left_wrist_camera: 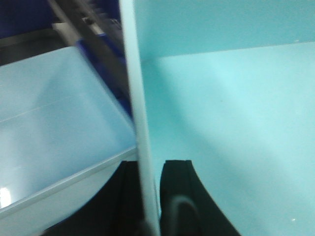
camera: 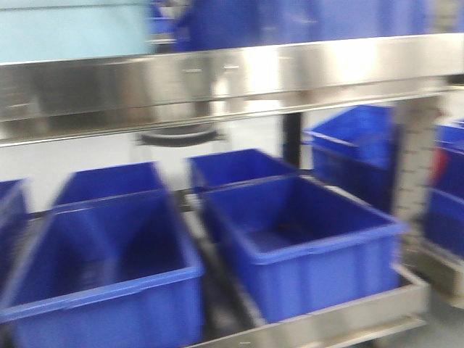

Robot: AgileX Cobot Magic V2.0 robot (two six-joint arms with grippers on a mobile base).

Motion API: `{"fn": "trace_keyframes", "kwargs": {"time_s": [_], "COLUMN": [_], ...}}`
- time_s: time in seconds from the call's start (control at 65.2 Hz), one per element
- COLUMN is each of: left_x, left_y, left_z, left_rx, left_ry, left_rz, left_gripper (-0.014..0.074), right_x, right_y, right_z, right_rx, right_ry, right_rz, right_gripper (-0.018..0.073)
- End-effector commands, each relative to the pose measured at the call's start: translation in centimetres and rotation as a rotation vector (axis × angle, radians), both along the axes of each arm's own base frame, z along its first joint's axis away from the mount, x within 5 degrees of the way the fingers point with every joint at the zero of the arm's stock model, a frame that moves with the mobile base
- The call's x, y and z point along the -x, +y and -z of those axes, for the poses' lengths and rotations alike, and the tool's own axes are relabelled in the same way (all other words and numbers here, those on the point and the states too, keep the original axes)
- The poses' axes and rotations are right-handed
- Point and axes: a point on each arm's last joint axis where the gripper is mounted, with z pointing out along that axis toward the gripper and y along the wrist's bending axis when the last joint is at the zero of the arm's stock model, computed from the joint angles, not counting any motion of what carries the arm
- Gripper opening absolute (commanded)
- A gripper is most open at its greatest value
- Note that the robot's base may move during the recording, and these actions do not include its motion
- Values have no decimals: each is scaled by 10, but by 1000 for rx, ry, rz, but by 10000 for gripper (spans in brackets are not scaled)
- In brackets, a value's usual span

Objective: Move two blue bins to right shelf middle

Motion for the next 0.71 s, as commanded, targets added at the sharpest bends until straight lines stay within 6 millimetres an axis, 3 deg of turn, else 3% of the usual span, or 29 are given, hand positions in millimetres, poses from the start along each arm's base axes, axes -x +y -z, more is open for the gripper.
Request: {"fn": "trace_keyframes", "kwargs": {"time_s": [0.0, 0.69], "left_x": [6, 6], "left_y": [5, 5], "left_z": [-12, -12], "left_rx": [-13, -13], "left_ry": [-63, -63], "left_rz": [-8, -8], "left_gripper": [-111, -111], "right_x": [5, 5], "right_y": [-2, -2], "right_z": [-12, -13], "right_rx": [-15, -16], "right_ry": [-72, -74], "right_rz": [2, 2], "right_gripper": [-153, -153]}}
